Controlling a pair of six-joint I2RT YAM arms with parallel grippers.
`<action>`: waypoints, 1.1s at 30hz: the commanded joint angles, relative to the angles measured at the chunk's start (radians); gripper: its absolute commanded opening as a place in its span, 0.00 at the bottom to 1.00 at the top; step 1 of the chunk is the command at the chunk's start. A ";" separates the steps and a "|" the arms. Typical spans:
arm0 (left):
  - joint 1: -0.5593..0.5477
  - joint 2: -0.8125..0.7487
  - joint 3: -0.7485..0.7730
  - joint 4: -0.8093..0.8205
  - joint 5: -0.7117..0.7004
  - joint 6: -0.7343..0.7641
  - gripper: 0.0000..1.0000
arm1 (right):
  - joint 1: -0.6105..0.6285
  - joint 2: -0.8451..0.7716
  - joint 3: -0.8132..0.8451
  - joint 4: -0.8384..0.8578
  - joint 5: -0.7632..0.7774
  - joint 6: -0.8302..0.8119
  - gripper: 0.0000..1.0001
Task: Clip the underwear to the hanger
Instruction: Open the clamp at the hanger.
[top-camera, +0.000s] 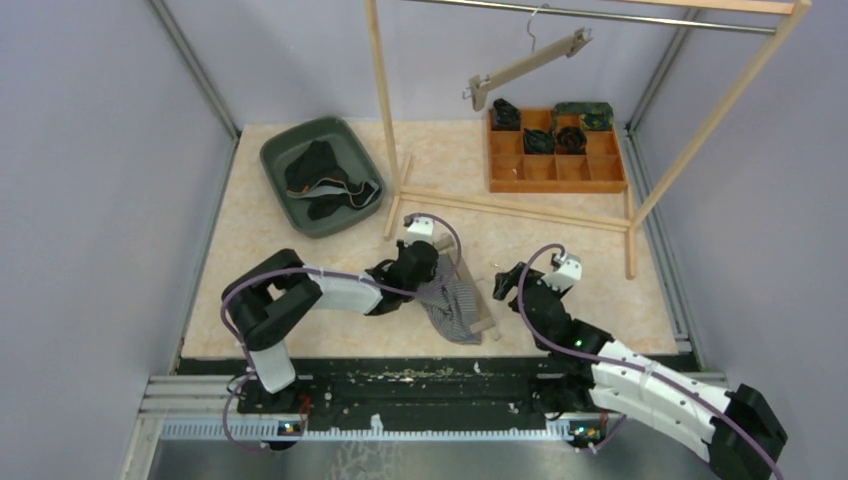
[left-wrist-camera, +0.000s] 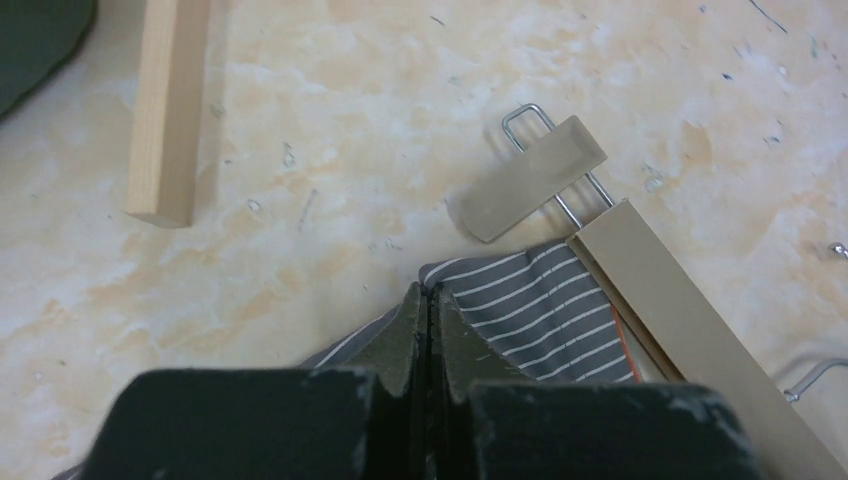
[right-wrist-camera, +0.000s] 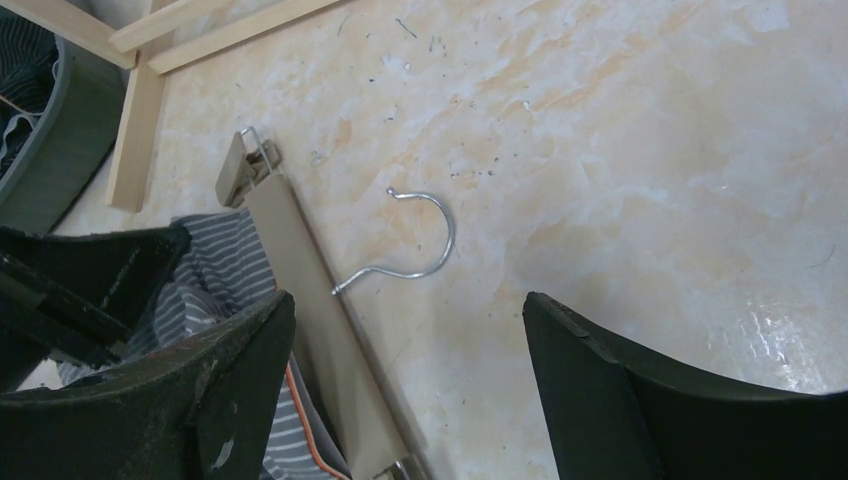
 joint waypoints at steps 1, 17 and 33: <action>0.071 0.031 0.036 0.067 0.062 0.054 0.00 | -0.018 0.019 0.013 0.072 -0.028 -0.021 0.84; 0.057 -0.130 0.096 -0.091 0.186 0.046 0.62 | -0.038 0.069 0.019 0.112 -0.075 -0.043 0.84; -0.182 0.059 0.155 -0.297 0.033 -0.147 0.59 | -0.057 -0.156 0.026 -0.084 -0.025 -0.032 0.83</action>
